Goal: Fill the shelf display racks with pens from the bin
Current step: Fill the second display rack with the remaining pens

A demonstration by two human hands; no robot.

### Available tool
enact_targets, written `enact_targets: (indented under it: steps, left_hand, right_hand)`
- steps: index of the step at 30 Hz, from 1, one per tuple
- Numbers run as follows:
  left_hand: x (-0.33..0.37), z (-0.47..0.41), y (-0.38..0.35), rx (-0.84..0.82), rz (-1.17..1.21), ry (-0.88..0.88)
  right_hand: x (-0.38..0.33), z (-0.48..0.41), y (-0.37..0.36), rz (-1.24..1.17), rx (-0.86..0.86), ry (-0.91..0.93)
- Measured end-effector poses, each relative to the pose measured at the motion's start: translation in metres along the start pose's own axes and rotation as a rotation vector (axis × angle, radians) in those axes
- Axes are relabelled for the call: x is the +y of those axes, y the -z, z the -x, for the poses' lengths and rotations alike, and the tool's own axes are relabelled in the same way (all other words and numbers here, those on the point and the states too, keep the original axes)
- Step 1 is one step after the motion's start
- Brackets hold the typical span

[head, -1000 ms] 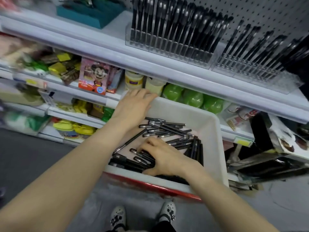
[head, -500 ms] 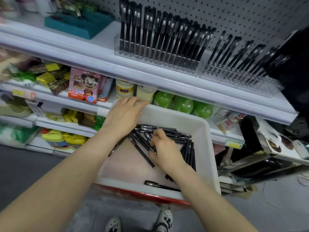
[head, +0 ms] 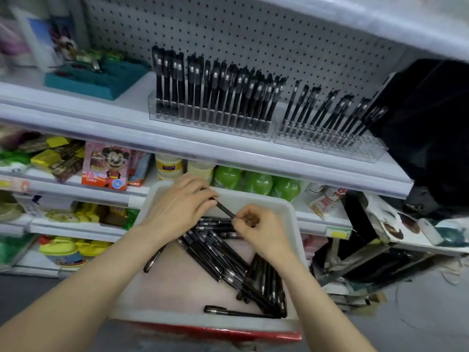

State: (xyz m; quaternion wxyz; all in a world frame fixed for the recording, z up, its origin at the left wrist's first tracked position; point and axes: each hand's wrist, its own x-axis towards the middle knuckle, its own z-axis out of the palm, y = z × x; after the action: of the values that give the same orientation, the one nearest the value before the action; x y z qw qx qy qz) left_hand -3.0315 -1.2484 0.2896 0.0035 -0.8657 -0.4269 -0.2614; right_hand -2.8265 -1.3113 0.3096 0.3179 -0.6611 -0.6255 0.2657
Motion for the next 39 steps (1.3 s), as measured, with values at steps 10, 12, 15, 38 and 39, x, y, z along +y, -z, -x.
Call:
enact_targets:
  steps: [10, 12, 15, 38, 39]
  left_hand:
    - [0.071, -0.072, -0.016, 0.017, 0.216, 0.024]
    - [0.087, -0.089, -0.022, 0.017, 0.232, 0.025]
    - [0.110, -0.115, -0.029, -0.025, 0.258, 0.003]
    - [0.148, -0.249, -0.077, 0.094, -0.164, -0.029]
    - [0.149, -0.249, -0.077, 0.095, -0.161, -0.028]
  right_hand:
    - [-0.007, -0.034, 0.069, -0.937, 0.273, -0.213]
    - [-0.002, -0.036, 0.079, -0.929, 0.288, -0.218]
    - [0.014, -0.040, 0.105, -0.873, 0.330, -0.177]
    - [0.100, -0.191, 0.296, -0.085, 0.677, 0.016]
    - [0.104, -0.192, 0.292, -0.072, 0.656, 0.005]
